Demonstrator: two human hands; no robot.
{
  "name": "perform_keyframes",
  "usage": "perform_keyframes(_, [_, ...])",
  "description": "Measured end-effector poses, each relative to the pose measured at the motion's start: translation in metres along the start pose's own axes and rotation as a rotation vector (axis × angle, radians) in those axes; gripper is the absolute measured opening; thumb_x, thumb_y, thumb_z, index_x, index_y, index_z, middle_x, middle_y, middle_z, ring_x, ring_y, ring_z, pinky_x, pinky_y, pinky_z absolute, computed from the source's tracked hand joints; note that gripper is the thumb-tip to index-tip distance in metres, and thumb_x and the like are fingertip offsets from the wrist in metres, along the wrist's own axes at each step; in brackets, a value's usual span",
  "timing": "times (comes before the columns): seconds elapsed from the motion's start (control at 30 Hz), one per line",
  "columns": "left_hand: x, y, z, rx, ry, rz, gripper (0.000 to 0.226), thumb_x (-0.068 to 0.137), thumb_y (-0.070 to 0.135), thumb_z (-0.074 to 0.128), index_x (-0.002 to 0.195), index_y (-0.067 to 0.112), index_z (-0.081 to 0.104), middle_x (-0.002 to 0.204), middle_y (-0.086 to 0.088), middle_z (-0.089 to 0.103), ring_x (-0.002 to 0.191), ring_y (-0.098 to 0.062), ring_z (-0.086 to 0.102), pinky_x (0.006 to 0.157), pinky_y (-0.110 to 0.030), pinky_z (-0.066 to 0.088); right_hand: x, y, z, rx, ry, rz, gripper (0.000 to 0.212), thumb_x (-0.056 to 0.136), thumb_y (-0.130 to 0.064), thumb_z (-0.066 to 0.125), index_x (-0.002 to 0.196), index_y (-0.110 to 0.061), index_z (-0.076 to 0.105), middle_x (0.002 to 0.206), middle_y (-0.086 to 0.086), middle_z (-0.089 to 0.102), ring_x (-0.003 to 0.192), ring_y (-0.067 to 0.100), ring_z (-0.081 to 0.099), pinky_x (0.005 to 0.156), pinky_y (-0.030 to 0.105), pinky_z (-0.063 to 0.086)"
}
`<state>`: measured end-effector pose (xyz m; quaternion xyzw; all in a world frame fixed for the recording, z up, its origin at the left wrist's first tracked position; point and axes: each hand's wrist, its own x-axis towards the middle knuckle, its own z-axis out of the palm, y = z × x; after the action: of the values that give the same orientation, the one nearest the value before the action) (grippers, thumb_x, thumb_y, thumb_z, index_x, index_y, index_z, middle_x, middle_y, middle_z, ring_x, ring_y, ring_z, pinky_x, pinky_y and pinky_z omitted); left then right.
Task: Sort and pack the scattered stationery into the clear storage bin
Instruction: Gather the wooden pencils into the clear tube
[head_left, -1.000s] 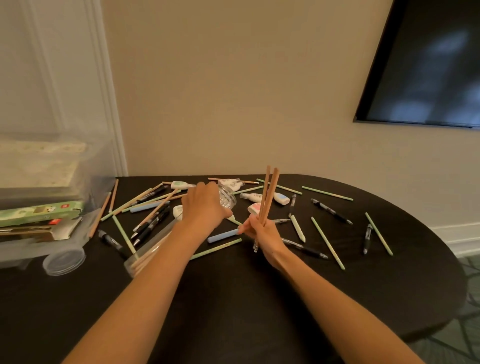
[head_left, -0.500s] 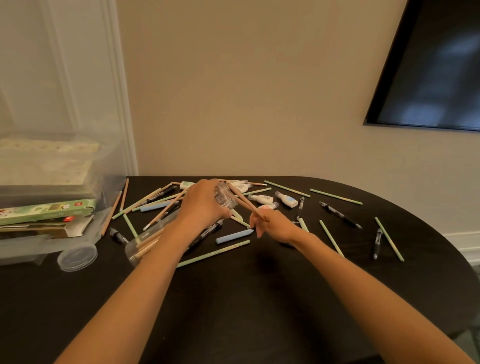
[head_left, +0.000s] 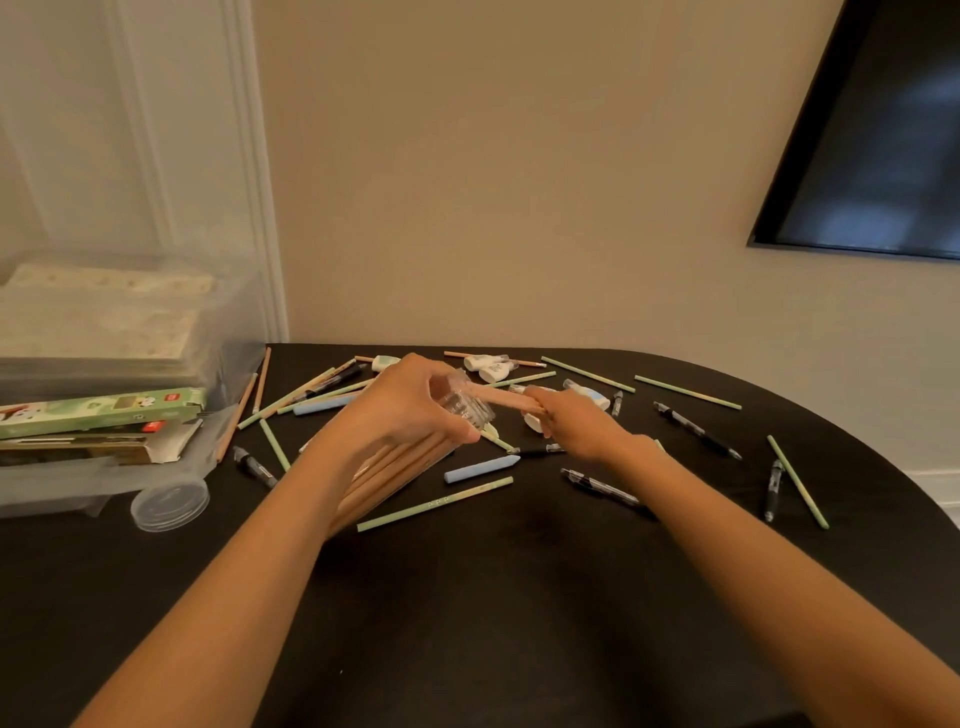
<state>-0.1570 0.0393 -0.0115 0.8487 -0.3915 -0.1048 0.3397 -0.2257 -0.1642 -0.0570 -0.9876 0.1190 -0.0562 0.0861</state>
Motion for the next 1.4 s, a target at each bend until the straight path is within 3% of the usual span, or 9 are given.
perform_keyframes(0.2, [0.005, 0.003, 0.009, 0.169, -0.028, -0.086, 0.046, 0.072, 0.025, 0.078, 0.112, 0.015, 0.057, 0.104, -0.002, 0.059, 0.093, -0.016, 0.054, 0.075, -0.028, 0.042, 0.007, -0.035, -0.022, -0.595, 0.325, -0.102, 0.040, 0.085, -0.007, 0.060, 0.123, -0.015, 0.048, 0.117, 0.009, 0.056, 0.111, 0.028, 0.050, 0.101, 0.040, 0.033])
perform_keyframes(0.3, [0.009, 0.001, 0.011, 0.164, 0.034, -0.126, 0.049, 0.071, 0.029, 0.079, 0.111, 0.014, 0.055, 0.102, -0.001, 0.057, 0.091, -0.016, 0.053, 0.074, -0.028, 0.041, 0.012, -0.061, -0.017, -0.462, 0.699, -0.062, 0.043, 0.074, -0.014, 0.074, 0.114, -0.012, 0.059, 0.114, 0.015, 0.057, 0.112, 0.035, 0.052, 0.106, 0.053, 0.030])
perform_keyframes(0.37, [0.010, -0.005, 0.011, 0.141, 0.082, -0.170, 0.056, 0.070, 0.030, 0.079, 0.117, 0.014, 0.053, 0.109, -0.002, 0.057, 0.096, -0.017, 0.053, 0.078, -0.030, 0.043, 0.014, -0.073, -0.019, -0.120, 0.508, 0.106, 0.049, 0.084, -0.015, 0.064, 0.130, -0.014, 0.046, 0.130, 0.014, 0.047, 0.124, 0.033, 0.042, 0.111, 0.048, 0.022])
perform_keyframes(0.47, [0.013, -0.018, 0.010, 0.164, 0.135, -0.254, 0.056, 0.071, 0.032, 0.078, 0.117, 0.012, 0.054, 0.110, -0.005, 0.059, 0.102, -0.021, 0.055, 0.082, -0.033, 0.046, 0.020, -0.085, -0.016, 0.436, 0.094, 0.042, 0.037, 0.087, -0.007, 0.061, 0.123, -0.006, 0.055, 0.121, 0.011, 0.060, 0.113, 0.022, 0.056, 0.100, 0.032, 0.043])
perform_keyframes(0.6, [0.016, -0.042, 0.002, 0.205, 0.190, -0.332, 0.055, 0.069, 0.033, 0.079, 0.115, 0.014, 0.055, 0.108, -0.005, 0.061, 0.098, -0.021, 0.057, 0.082, -0.034, 0.048, 0.025, -0.101, -0.007, 0.534, -0.208, -0.172, 0.050, 0.089, 0.013, 0.039, 0.129, -0.013, 0.055, 0.135, 0.006, 0.054, 0.128, 0.015, 0.044, 0.104, 0.031, 0.034])
perform_keyframes(0.8, [0.021, -0.079, -0.030, 0.247, 0.321, -0.430, 0.062, 0.071, 0.042, 0.075, 0.120, 0.010, 0.052, 0.114, -0.009, 0.058, 0.104, -0.026, 0.055, 0.084, -0.036, 0.045, 0.080, -0.111, 0.013, 0.822, -0.117, 0.117, 0.031, 0.092, 0.004, 0.046, 0.115, -0.008, 0.064, 0.121, 0.011, 0.061, 0.110, 0.019, 0.058, 0.076, 0.019, 0.049])
perform_keyframes(0.87, [0.025, -0.092, -0.042, 0.252, 0.342, -0.468, 0.060, 0.072, 0.042, 0.074, 0.118, 0.010, 0.053, 0.115, -0.011, 0.058, 0.106, -0.029, 0.054, 0.088, -0.039, 0.046, 0.103, -0.116, 0.033, 0.705, -0.091, 0.187, 0.029, 0.092, 0.000, 0.048, 0.115, -0.009, 0.064, 0.118, 0.013, 0.062, 0.103, 0.022, 0.061, 0.074, 0.025, 0.053])
perform_keyframes(1.1, [0.043, -0.124, -0.070, 0.255, 0.346, -0.537, 0.053, 0.075, 0.036, 0.073, 0.115, 0.007, 0.053, 0.114, -0.013, 0.058, 0.106, -0.031, 0.054, 0.086, -0.039, 0.045, 0.155, -0.139, 0.071, -0.013, -0.048, -0.229, 0.048, 0.089, -0.001, 0.052, 0.133, -0.020, 0.050, 0.134, 0.011, 0.041, 0.118, 0.028, 0.048, 0.097, 0.040, 0.045])
perform_keyframes(1.4, [0.070, -0.135, -0.078, 0.259, 0.302, -0.530, 0.056, 0.073, 0.036, 0.074, 0.117, 0.008, 0.052, 0.115, -0.011, 0.059, 0.106, -0.030, 0.055, 0.085, -0.037, 0.047, 0.181, -0.141, 0.075, -0.425, -0.040, -0.606, 0.032, 0.091, -0.008, 0.053, 0.123, -0.009, 0.052, 0.127, 0.011, 0.049, 0.119, 0.024, 0.041, 0.088, 0.031, 0.040])
